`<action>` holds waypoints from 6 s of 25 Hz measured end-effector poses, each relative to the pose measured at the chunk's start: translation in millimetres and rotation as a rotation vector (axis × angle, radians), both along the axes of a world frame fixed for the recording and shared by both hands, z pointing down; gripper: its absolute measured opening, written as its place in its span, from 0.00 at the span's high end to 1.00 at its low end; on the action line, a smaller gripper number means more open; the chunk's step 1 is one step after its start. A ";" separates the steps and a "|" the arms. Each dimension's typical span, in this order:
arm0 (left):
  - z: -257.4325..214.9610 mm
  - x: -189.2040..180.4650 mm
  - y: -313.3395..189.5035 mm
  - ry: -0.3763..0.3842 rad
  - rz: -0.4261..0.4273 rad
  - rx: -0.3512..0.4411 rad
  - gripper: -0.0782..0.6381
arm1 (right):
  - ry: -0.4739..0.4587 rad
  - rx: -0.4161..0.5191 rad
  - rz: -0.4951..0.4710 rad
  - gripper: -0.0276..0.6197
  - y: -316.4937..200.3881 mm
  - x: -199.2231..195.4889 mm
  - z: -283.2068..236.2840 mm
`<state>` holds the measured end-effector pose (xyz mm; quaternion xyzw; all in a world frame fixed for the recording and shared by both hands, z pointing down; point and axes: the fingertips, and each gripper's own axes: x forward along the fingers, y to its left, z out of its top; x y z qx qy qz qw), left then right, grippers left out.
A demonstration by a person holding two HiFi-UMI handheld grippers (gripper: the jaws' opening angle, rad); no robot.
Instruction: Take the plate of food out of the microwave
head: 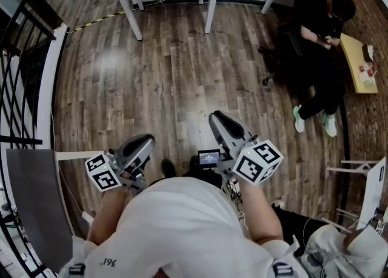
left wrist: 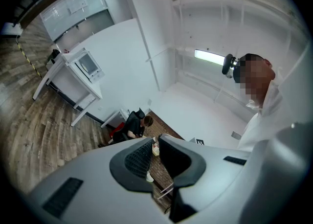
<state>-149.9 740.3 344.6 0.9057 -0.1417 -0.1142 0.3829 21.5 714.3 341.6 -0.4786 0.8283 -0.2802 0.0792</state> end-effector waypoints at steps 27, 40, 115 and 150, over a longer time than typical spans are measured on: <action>12.4 79.7 -20.5 -0.034 -0.029 -0.017 0.82 | 0.002 -0.034 -0.061 0.87 -33.5 68.9 17.1; 24.0 53.5 -142.9 -0.044 -0.051 -0.026 0.82 | 0.000 -0.048 -0.056 0.87 -143.2 43.6 25.7; 42.7 86.6 -1020.3 -0.192 -0.194 -0.021 0.81 | 0.067 -0.094 -0.038 0.87 -986.7 45.8 19.9; 68.7 125.7 -1120.9 -0.272 -0.352 -0.109 0.81 | 0.073 -0.150 -0.171 0.87 -1097.1 83.8 47.2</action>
